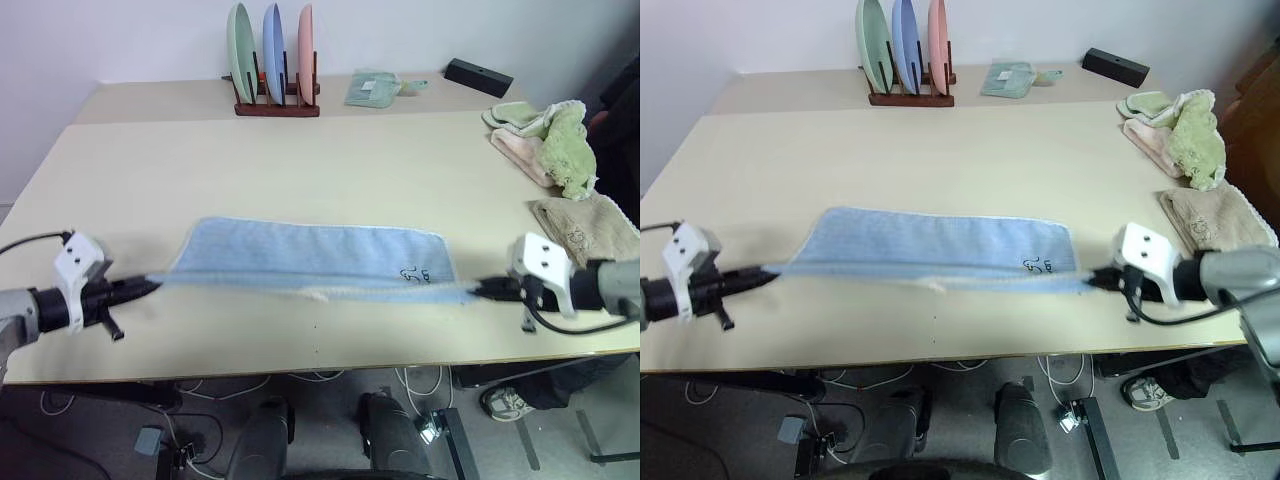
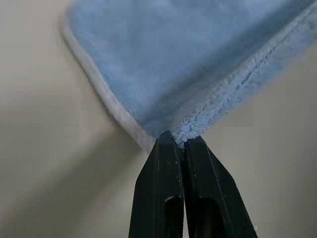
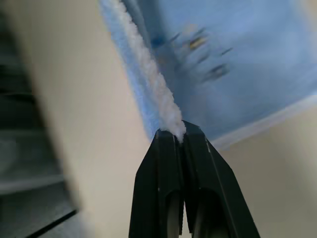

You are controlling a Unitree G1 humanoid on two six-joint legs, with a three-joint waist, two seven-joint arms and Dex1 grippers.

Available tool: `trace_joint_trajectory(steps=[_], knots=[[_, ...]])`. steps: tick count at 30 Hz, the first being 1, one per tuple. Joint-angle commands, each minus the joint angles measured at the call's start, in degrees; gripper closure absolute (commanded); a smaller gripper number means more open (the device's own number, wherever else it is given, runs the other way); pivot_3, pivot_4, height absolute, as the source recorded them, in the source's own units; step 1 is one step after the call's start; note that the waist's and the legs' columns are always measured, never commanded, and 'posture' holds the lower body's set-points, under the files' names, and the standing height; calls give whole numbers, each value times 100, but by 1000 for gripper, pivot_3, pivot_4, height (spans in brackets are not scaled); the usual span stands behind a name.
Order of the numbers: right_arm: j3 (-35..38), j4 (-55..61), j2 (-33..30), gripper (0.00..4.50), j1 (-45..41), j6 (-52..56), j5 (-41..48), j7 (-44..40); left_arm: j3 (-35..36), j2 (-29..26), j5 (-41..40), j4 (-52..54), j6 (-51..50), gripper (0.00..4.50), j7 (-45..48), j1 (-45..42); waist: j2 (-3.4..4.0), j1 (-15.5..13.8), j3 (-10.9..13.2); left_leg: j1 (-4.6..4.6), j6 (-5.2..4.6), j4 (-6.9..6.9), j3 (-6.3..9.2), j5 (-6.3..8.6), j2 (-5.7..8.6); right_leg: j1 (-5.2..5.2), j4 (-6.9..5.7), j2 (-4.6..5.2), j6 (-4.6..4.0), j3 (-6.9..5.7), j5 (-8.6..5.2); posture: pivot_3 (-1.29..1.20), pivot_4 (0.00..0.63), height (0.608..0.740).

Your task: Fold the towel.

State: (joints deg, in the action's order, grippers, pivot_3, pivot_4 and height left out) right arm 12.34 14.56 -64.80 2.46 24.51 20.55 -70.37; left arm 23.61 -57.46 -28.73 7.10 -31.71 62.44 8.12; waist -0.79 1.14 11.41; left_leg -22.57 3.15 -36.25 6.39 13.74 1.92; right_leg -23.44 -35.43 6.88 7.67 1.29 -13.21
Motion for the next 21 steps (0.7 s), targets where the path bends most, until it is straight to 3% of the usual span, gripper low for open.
trace_joint_trajectory(steps=[1,6,13,21], knots=[[478,167,-152,4457,123,82,30,14,365,-157,-92,72,-145,4500,27,4,-1,-15,0,9,0,3,-1,0,-1,7,2,0,-3,0,-2,0,150,740],[203,-189,59,4457,-575,-39,-124,464,-48,61,185,-464,154,4500,-362,-825,-1,-27,-1,10,0,5,-2,0,-1,5,2,0,-3,-1,-1,0,150,740],[-815,-1476,422,4457,-1953,-587,-899,891,-1120,634,847,-1887,743,4500,-745,-2659,-4,-26,-4,6,1,10,-2,0,2,5,10,0,27,-2,13,0,150,740],[-1195,-2239,841,4457,-2512,-911,-1211,1028,-1834,1191,1426,-3292,1320,4500,-775,-3835,-4,-14,-4,6,1,10,-2,-1,4,2,6,-1,34,-2,16,0,150,740]])
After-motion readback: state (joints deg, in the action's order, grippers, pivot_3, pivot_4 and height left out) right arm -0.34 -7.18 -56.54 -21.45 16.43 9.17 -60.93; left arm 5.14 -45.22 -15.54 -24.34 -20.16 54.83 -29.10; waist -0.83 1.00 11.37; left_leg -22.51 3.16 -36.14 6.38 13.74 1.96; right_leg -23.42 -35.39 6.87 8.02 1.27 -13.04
